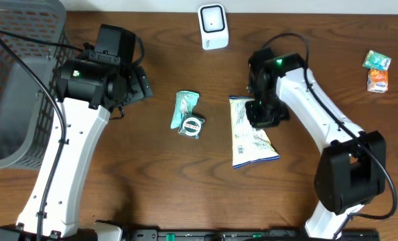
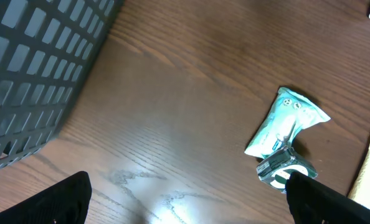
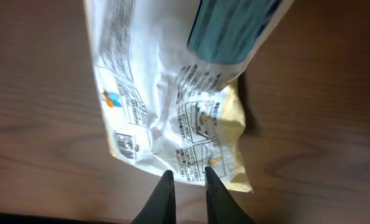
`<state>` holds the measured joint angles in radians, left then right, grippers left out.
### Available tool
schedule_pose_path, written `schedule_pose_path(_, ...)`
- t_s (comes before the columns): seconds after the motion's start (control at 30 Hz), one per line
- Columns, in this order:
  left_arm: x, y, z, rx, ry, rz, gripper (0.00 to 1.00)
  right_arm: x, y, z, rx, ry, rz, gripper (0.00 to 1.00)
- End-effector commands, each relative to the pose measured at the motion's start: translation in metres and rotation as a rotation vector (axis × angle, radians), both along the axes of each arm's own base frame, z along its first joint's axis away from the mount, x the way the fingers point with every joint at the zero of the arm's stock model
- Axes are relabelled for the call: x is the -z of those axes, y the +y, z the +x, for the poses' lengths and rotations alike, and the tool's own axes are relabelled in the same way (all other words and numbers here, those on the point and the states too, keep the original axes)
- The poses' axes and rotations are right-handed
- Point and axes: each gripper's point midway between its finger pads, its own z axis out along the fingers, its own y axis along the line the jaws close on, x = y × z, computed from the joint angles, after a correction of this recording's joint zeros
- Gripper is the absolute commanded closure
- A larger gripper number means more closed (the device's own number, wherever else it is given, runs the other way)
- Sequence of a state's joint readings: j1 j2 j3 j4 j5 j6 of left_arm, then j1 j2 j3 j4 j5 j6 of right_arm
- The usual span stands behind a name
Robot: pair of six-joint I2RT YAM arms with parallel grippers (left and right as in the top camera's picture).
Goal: Scan the item barcode
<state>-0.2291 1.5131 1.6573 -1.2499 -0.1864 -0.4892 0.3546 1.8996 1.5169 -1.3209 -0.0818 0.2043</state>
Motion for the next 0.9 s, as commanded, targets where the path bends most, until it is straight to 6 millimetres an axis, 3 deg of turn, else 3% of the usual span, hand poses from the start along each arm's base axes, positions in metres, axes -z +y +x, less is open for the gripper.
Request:
schedule_pose_path(0.0,-0.002,0.003,0.001,0.001,-0.004,0.015,0.02,0.024,0.005,-0.026,-0.063,0.049,-0.035,0.9)
schedule_pose_path(0.17,-0.002,0.003,0.001,0.001,-0.004,0.015,0.02,0.056,-0.003,-0.052,-0.033,0.091,-0.101,0.99)
schedule_pose_path(0.33,-0.002,0.003,0.001,0.001,-0.004,0.015,0.02,0.052,-0.012,-0.055,-0.027,0.104,-0.146,0.99)
schedule_pose_path(0.43,-0.002,0.003,0.001,0.001,-0.004,0.015,0.02,0.035,-0.016,-0.046,-0.026,0.089,-0.171,0.99)
schedule_pose_path(0.63,-0.002,0.003,0.001,0.001,-0.004,0.015,0.02,0.001,-0.003,-0.001,-0.052,-0.054,-0.119,0.91)
schedule_pose_path(0.7,-0.002,0.003,0.001,0.001,-0.004,0.015,0.02,0.0,0.004,0.014,-0.049,-0.116,-0.093,0.83)
schedule_pose_path(0.87,-0.002,0.003,0.001,0.001,-0.004,0.015,0.02,0.015,0.01,0.028,-0.043,-0.177,-0.068,0.82)
